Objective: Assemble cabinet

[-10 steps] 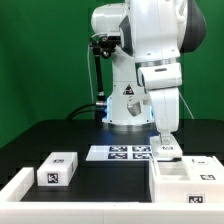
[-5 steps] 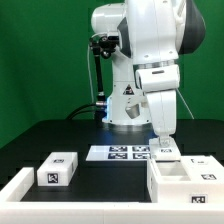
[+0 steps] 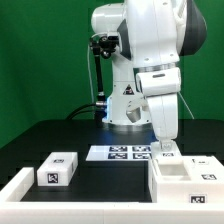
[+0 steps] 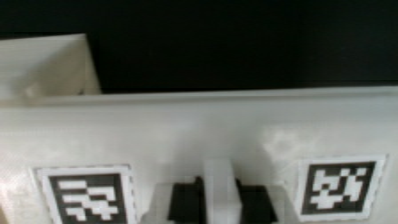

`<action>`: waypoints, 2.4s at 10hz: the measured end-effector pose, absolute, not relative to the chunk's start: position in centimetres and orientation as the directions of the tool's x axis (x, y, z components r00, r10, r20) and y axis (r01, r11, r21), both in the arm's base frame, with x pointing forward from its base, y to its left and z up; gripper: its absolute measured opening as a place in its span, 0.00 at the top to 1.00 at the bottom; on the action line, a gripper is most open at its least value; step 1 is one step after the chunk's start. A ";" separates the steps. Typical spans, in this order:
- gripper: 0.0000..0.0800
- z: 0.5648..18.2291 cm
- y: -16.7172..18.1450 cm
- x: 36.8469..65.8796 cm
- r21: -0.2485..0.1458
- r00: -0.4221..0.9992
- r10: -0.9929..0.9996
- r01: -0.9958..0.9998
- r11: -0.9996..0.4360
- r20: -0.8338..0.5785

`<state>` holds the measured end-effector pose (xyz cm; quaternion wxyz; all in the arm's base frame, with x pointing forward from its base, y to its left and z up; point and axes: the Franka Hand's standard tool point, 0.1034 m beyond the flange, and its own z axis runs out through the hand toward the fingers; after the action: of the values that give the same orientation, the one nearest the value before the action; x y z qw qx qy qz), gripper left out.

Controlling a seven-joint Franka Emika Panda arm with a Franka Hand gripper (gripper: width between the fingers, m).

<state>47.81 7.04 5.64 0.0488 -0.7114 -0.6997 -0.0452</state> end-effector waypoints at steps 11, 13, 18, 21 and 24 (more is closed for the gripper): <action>0.92 6.0 7.6 54.3 -0.048 0.006 0.989 0.999 0.001 0.149; 0.92 5.8 7.5 54.8 -0.041 0.002 0.989 0.999 0.004 0.151; 0.92 5.6 7.3 55.2 -0.036 -0.012 0.988 0.999 0.018 0.156; 0.92 5.7 7.5 57.8 -0.018 -0.013 0.985 1.000 0.017 0.172; 0.92 5.7 7.5 58.5 -0.021 -0.009 0.984 1.000 0.013 0.177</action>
Offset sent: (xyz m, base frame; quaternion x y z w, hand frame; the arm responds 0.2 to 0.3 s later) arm 0.0000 0.0000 0.0000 0.0000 0.0000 0.0000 1.0000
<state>58.46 7.47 5.65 0.0705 -0.7004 -0.7081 -0.0550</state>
